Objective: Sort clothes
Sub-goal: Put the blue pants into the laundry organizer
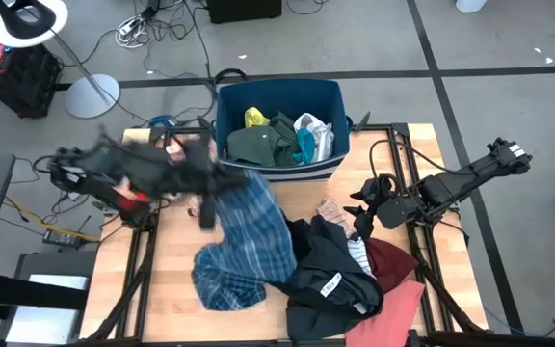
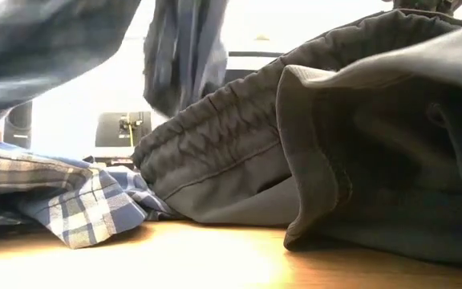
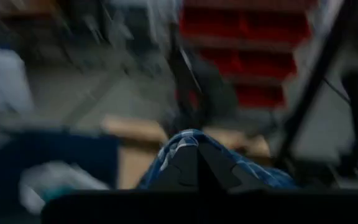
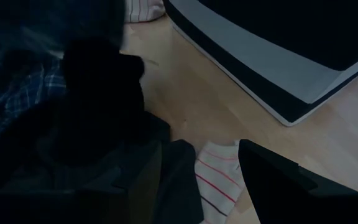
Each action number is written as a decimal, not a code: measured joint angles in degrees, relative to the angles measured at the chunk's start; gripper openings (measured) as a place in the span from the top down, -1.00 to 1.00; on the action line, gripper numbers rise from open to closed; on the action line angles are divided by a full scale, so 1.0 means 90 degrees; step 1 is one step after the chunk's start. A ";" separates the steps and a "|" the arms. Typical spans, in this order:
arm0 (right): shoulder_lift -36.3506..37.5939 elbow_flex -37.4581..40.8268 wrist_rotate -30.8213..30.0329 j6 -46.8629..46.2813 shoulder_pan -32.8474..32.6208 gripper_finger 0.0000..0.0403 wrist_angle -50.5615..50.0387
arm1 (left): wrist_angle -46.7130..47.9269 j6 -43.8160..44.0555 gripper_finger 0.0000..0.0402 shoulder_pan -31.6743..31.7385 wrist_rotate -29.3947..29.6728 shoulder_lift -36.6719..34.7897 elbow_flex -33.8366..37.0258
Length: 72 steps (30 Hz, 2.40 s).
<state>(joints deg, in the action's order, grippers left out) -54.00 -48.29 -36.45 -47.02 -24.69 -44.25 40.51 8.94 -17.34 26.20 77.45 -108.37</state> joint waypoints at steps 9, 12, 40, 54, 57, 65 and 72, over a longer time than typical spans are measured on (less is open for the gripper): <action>0.0000 0.0000 -0.0002 0.0075 0.0000 -0.08 0.0004 | -0.1046 -0.1600 1.00 0.1133 0.0483 0.0027 -0.1823; 0.0000 0.0000 -0.0045 0.0100 0.0000 -0.08 0.0002 | -0.1923 -0.1999 1.00 0.1567 0.0482 0.0114 -0.2021; 0.0002 0.0002 -0.0187 0.0355 0.0005 -0.08 -0.0062 | 0.1822 -0.1298 0.99 0.4685 -0.1192 0.3283 -0.2845; 0.0002 0.0005 -0.0158 0.0369 0.0005 -0.08 -0.0066 | 0.2737 -0.0626 0.56 0.4712 -0.2440 0.5338 -0.2847; 0.0002 0.0007 -0.0155 0.0369 0.0005 -0.08 -0.0068 | 0.2863 -0.0544 0.41 0.4718 -0.2453 0.5772 -0.2845; 0.0002 0.0007 -0.0157 0.0375 0.0005 -0.08 -0.0068 | 0.2912 -0.0263 0.17 0.4725 -0.3051 0.6528 -0.2847; -0.0007 0.0007 -0.0158 0.0372 0.0005 -0.08 -0.0073 | 0.3198 -0.0441 0.15 0.4716 -0.3053 0.6538 -0.2877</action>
<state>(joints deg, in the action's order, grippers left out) -54.06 -48.23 -37.87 -43.68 -24.64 -44.91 69.29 4.97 25.10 -1.28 136.29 -134.26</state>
